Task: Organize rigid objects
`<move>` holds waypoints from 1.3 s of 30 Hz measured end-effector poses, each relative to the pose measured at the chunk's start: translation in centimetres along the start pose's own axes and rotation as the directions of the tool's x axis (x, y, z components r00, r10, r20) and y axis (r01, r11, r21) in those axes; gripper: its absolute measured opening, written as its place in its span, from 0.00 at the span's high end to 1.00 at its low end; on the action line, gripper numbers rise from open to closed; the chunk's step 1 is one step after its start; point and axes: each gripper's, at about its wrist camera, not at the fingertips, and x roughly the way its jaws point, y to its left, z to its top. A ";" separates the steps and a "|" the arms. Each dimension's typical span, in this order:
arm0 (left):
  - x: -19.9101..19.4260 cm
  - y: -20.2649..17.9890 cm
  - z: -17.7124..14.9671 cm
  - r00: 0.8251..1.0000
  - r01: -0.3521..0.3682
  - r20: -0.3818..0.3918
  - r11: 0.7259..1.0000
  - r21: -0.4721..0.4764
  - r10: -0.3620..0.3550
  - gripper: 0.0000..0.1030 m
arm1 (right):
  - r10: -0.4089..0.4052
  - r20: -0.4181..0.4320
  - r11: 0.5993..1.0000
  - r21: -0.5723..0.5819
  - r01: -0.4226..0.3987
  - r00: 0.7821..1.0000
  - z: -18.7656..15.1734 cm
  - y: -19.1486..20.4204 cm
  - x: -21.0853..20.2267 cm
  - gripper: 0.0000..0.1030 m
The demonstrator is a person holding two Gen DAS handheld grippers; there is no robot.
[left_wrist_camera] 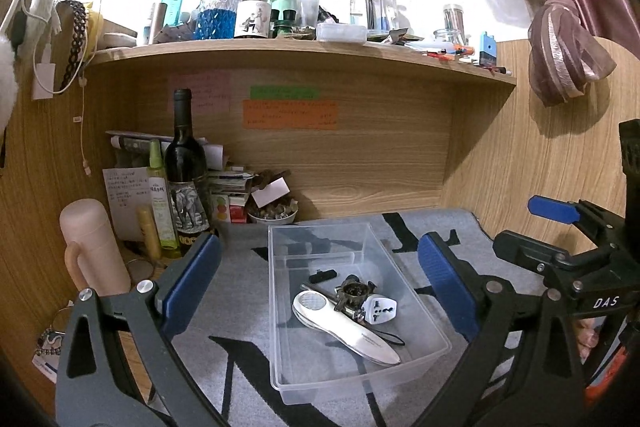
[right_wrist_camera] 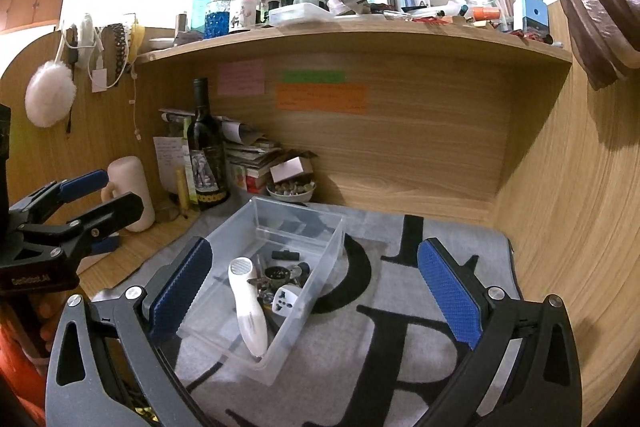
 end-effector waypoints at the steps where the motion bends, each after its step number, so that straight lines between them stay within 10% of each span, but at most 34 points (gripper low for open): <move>1: 0.0 0.0 0.0 1.000 0.000 0.000 1.000 0.001 0.000 0.03 | 0.000 0.001 1.000 -0.001 0.000 1.000 0.0 0.0 0.0 0.00; 39: 0.4 -0.4 -0.2 1.000 0.014 -0.007 1.000 0.013 -0.014 0.03 | -0.011 0.019 1.000 -0.008 0.011 1.000 0.3 0.4 -0.5 0.00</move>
